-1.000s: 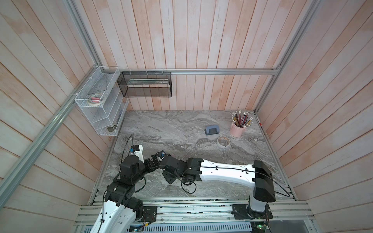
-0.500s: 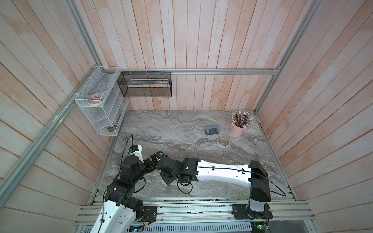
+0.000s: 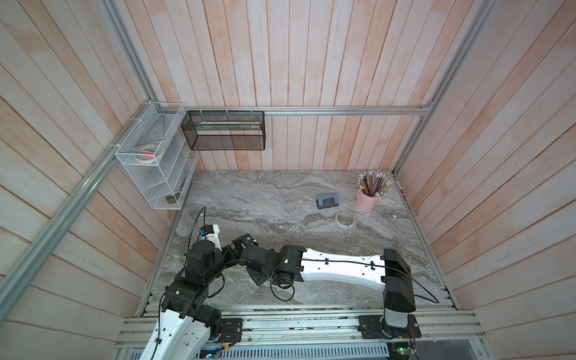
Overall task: Assemble a spoon with lego
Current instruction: Assemble the lego brick with the lego brick.
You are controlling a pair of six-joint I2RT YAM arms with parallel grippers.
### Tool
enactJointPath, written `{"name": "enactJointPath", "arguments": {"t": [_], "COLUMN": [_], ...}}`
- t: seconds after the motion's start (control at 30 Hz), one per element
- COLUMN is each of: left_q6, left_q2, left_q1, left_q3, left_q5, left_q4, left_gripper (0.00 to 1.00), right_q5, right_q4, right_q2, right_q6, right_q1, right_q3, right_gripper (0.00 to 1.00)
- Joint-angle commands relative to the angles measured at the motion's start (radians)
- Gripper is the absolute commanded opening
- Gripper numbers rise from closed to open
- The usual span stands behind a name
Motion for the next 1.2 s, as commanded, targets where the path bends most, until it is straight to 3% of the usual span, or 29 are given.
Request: {"name": "enactJointPath", "arguments": {"t": [0.0,0.47,0.67,1.17], "left_q6": [0.012,0.014,0.015,0.017], "left_q2": [-0.014,-0.014,-0.008,-0.010], "left_q1": [-0.002,-0.002,-0.002,-0.001], "left_q3": [0.026,0.023,0.025,0.028], "left_q5": [0.027,0.025,0.024,0.016], "left_q4": [0.046,0.052,0.056,0.059], "left_gripper": [1.00,1.00,1.00,1.00], "right_q5": [-0.036,-0.066,-0.051,-0.032], "right_q4": [-0.222,-0.177,-0.149,-0.135], "right_q2": [0.121,0.106,0.071,0.077], "right_q6": [0.028,0.032,0.034,0.031], "right_q1": [0.001,0.001,0.000,0.000], "right_q3": [-0.068,-0.077,-0.045,0.005], "right_gripper": [0.00,0.00,0.22,0.45]}}
